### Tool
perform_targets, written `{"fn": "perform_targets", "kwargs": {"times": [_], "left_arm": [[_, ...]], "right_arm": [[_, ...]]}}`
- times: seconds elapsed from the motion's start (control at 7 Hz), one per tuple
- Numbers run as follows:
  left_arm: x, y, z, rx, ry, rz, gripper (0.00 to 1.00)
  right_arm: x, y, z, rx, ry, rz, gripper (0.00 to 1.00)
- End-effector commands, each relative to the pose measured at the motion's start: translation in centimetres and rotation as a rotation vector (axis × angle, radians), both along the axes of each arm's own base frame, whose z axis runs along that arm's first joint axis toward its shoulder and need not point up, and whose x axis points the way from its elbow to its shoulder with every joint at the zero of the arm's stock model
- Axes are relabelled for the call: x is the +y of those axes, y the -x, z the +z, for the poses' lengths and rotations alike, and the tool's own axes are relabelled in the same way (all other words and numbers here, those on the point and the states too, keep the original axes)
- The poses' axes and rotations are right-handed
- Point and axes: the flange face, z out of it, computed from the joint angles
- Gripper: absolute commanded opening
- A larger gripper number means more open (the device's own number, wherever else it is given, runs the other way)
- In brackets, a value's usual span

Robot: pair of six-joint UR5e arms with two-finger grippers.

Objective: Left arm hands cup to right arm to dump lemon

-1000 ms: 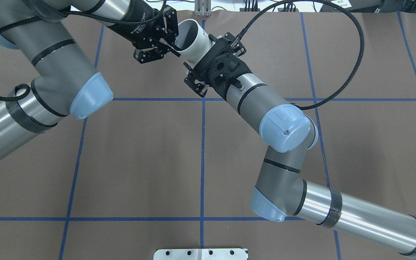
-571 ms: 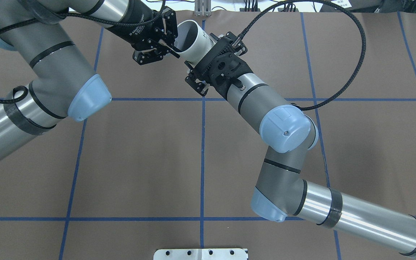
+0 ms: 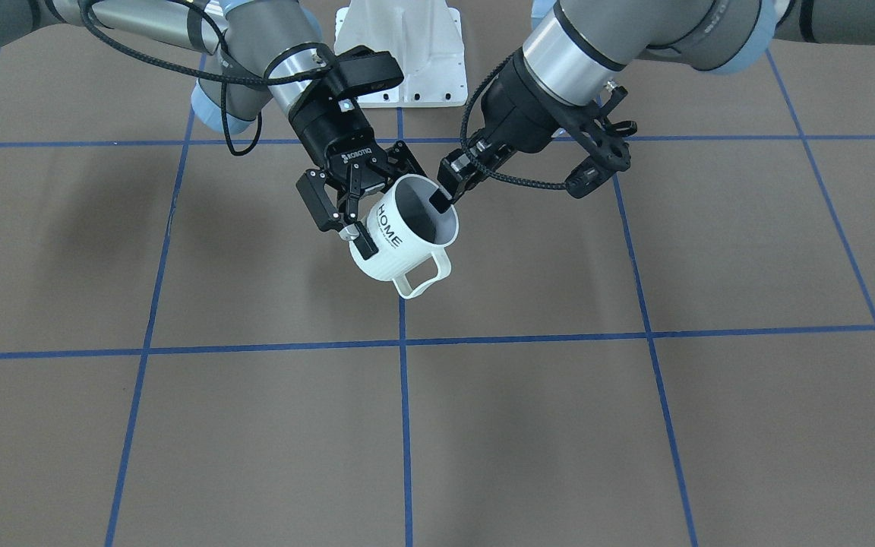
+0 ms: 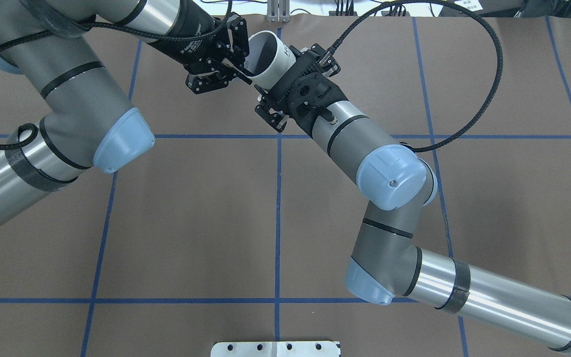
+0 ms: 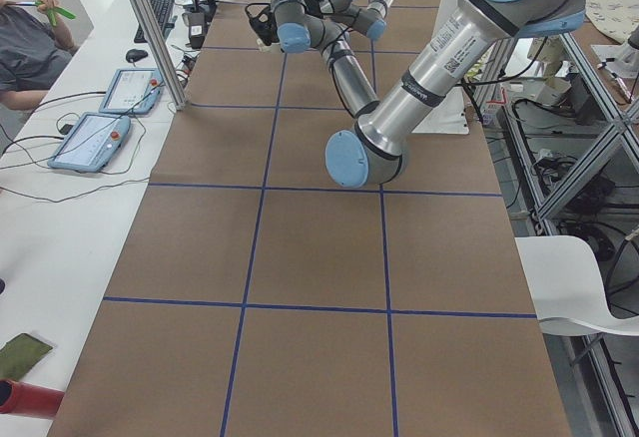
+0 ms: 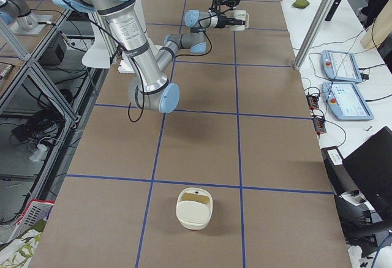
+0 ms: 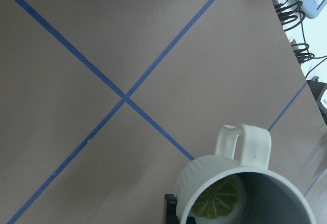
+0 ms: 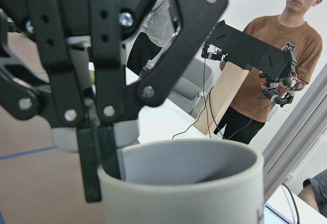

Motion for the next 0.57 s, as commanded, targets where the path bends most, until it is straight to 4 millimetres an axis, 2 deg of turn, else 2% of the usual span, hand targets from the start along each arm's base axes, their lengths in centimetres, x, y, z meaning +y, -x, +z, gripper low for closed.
{"fn": "perform_targets", "kwargs": {"times": [0.0, 0.14, 0.29, 0.43], "left_arm": [[0.25, -0.07, -0.20, 0.004, -0.005, 0.004, 0.00], [0.27, -0.07, -0.21, 0.005, -0.004, 0.005, 0.00], [0.33, -0.04, -0.26, 0.005, -0.010, 0.008, 0.11], [0.62, 0.12, -0.34, 0.008, -0.025, 0.019, 0.42]], "right_arm": [[0.20, 0.19, 0.07, 0.001, 0.000, -0.004, 0.91], [0.41, 0.38, 0.07, 0.000, 0.001, -0.008, 0.85], [0.47, 0.52, 0.12, -0.002, 0.004, -0.011, 0.70], [0.53, 0.57, 0.22, -0.004, 0.007, -0.011, 0.51]]}}
